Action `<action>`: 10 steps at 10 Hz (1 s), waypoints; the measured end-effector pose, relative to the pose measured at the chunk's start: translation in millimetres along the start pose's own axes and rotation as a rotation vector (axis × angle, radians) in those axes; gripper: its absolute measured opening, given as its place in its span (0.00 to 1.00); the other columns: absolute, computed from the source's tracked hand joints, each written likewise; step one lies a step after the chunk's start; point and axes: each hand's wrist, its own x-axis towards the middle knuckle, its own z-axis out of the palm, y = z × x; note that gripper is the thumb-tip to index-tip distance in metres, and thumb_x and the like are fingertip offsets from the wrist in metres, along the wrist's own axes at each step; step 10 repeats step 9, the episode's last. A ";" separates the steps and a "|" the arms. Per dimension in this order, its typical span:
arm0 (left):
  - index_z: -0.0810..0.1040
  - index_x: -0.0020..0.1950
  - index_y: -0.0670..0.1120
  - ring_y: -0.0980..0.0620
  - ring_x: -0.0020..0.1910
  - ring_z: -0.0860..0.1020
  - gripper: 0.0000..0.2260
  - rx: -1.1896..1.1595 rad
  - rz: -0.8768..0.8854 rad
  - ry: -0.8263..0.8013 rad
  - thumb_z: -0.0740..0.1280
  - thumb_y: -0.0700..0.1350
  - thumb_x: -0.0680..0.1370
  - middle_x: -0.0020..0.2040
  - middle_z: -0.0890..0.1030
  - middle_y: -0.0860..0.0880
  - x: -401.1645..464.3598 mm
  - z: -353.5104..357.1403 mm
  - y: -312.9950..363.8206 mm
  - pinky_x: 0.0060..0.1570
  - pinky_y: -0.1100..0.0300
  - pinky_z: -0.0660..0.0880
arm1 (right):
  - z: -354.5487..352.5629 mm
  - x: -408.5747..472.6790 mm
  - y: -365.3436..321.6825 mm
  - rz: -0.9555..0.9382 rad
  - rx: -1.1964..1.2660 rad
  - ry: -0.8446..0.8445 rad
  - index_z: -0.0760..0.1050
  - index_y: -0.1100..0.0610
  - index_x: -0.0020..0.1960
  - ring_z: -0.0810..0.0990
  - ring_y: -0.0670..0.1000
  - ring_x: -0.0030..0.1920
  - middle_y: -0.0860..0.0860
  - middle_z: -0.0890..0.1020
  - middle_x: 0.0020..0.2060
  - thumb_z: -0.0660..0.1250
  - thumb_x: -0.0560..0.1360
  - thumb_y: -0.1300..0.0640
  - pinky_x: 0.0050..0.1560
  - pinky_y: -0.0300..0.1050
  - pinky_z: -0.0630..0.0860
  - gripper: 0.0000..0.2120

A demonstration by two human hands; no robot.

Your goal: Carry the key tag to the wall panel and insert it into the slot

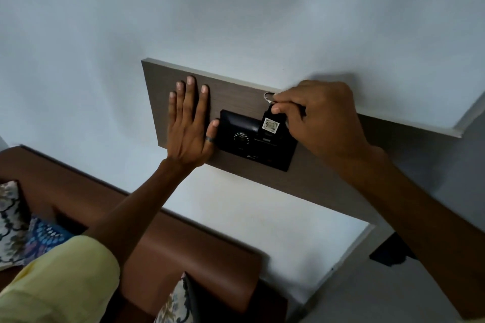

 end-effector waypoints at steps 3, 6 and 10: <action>0.57 0.86 0.36 0.30 0.85 0.55 0.29 -0.040 0.001 0.002 0.53 0.52 0.88 0.84 0.57 0.30 -0.9 -1.6 2.4 0.84 0.33 0.53 | 10.1 -2.6 -3.4 -0.014 -0.042 -0.047 0.87 0.60 0.44 0.83 0.61 0.37 0.58 0.87 0.36 0.69 0.75 0.67 0.40 0.56 0.81 0.07; 0.56 0.87 0.39 0.33 0.86 0.54 0.30 -0.032 -0.040 -0.059 0.56 0.52 0.88 0.86 0.57 0.32 -0.8 -8.3 3.8 0.86 0.37 0.52 | 19.8 -19.2 -11.1 0.066 -0.067 0.019 0.87 0.60 0.45 0.83 0.59 0.37 0.56 0.88 0.38 0.72 0.74 0.68 0.40 0.53 0.81 0.06; 0.57 0.86 0.39 0.39 0.87 0.46 0.31 -0.051 -0.042 -0.014 0.52 0.56 0.89 0.86 0.56 0.33 25.2 -47.0 25.1 0.85 0.37 0.47 | 8.0 -19.9 -18.1 0.053 -0.123 -0.062 0.86 0.56 0.54 0.84 0.57 0.43 0.53 0.88 0.43 0.72 0.77 0.60 0.44 0.50 0.82 0.07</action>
